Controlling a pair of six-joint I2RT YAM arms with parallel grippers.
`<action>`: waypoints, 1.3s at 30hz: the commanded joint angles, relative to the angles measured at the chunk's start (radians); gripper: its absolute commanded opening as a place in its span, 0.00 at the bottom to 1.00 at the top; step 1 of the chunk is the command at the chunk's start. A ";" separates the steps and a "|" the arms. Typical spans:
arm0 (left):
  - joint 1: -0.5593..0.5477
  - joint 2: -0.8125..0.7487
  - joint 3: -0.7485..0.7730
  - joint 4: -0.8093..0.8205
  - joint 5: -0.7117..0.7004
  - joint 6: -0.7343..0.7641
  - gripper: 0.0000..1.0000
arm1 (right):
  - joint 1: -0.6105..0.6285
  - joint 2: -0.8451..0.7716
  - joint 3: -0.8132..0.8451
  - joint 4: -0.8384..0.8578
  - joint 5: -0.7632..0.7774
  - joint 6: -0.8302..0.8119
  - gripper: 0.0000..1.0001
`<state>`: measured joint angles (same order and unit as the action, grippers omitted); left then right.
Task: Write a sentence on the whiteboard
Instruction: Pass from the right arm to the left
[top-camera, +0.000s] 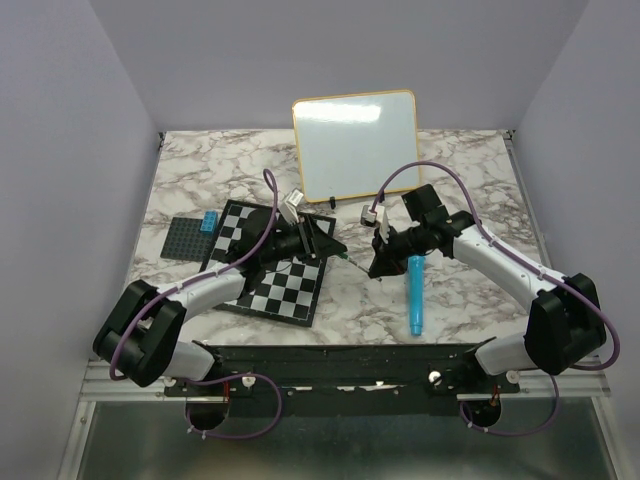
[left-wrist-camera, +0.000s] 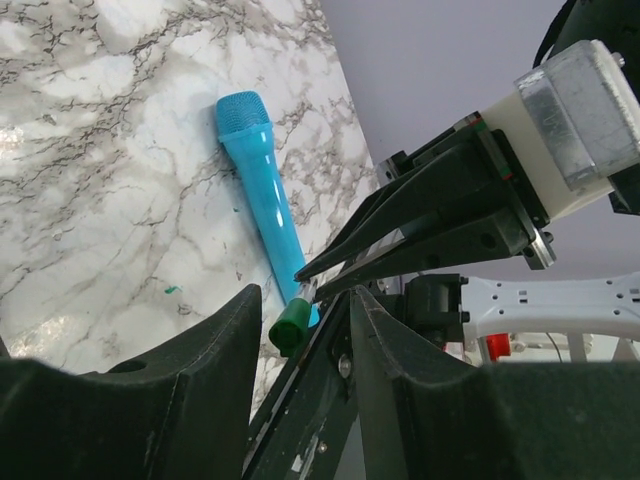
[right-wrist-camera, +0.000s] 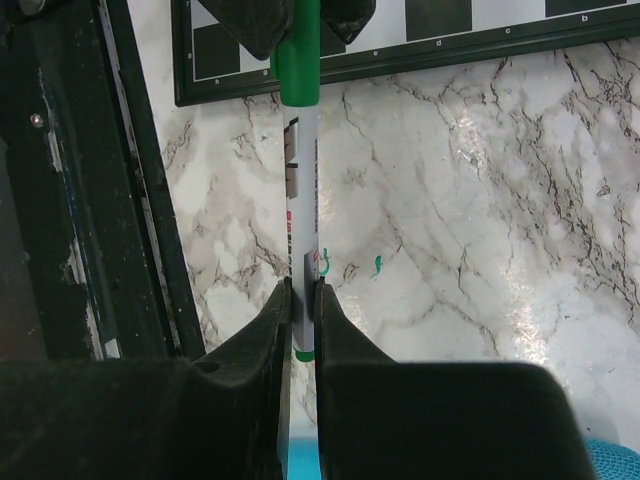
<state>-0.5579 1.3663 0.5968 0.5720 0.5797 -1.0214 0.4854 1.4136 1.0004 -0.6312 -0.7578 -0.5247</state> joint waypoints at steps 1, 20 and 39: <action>-0.008 -0.015 0.038 -0.081 0.002 0.072 0.47 | 0.007 -0.018 0.001 -0.013 -0.032 -0.005 0.01; -0.036 0.005 0.061 -0.070 0.051 0.107 0.00 | 0.007 -0.007 0.003 -0.016 -0.038 -0.001 0.13; -0.036 -0.078 -0.137 0.426 0.002 -0.086 0.00 | 0.007 -0.114 -0.169 0.292 -0.351 0.130 0.71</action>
<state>-0.5869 1.3106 0.4919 0.8246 0.6029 -1.0443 0.4854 1.3125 0.8494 -0.4564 -1.0019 -0.4690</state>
